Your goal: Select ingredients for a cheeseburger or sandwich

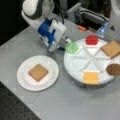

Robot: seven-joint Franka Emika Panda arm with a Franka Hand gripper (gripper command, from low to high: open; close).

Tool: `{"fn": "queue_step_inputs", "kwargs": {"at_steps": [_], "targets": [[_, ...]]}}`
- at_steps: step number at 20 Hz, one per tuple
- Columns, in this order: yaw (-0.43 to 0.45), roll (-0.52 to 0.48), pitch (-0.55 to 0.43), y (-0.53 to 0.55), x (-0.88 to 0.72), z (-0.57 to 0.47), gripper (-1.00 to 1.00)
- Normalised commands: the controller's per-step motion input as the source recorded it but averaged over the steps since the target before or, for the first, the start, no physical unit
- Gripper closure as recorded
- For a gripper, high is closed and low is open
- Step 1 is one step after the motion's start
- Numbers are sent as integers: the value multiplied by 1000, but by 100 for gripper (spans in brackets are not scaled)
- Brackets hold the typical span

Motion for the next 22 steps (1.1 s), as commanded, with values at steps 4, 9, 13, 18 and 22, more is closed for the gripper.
{"fn": "queue_step_inputs", "kwargs": {"at_steps": [4,9,13,18,22], "targets": [[350,172,34,-125,119,-105,-100],[332,173,17,-101,86,-119,-100],[322,146,2,-138,11,-123,-100],[289,144,-14,-192,-27,-116,-100],[237,156,-23,-181,-20,-83,-100]]}}
